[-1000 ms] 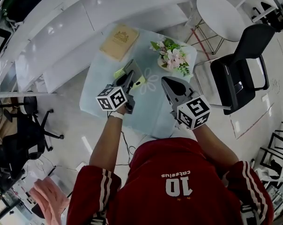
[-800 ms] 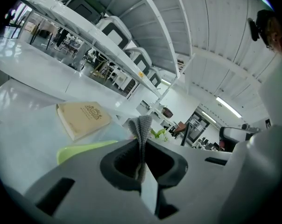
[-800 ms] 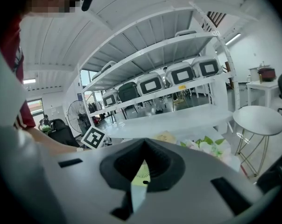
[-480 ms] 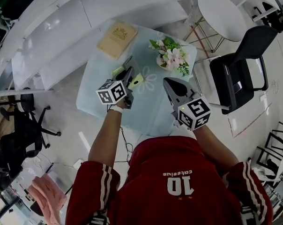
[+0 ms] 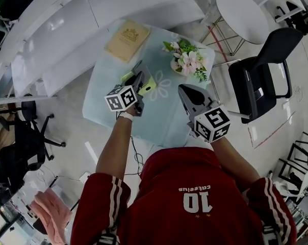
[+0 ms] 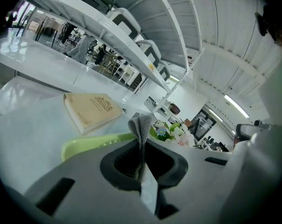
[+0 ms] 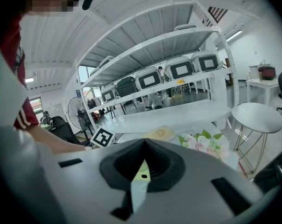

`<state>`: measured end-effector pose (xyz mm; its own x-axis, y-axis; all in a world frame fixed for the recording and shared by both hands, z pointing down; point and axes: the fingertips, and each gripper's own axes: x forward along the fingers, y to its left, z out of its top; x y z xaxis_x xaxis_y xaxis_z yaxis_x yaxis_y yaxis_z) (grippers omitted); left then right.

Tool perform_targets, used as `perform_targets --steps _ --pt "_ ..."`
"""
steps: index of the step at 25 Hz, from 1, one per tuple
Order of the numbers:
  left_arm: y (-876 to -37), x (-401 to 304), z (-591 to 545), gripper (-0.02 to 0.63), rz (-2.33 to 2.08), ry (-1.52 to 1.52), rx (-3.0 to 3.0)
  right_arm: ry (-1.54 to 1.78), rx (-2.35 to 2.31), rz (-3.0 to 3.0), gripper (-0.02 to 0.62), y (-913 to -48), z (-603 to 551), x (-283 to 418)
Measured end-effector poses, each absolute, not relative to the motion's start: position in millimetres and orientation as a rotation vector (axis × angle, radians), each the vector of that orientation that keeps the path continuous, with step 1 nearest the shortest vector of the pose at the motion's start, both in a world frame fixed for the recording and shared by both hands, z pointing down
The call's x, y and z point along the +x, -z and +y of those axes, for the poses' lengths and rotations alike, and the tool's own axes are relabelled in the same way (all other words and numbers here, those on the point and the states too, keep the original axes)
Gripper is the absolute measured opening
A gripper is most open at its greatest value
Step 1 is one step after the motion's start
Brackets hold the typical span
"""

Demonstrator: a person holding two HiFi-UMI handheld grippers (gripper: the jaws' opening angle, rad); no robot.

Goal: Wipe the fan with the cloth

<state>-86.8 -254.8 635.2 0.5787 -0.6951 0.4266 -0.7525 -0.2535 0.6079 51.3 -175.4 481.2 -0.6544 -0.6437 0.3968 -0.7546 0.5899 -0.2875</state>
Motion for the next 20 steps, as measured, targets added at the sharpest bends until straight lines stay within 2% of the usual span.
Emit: perform_targets --steps 20 --pt "-646.7 -105.7 -251.2 0.025 -1.188 -0.091 1.958 -0.632 1.15 -2.556 -0.011 -480.2 -167.4 47.7"
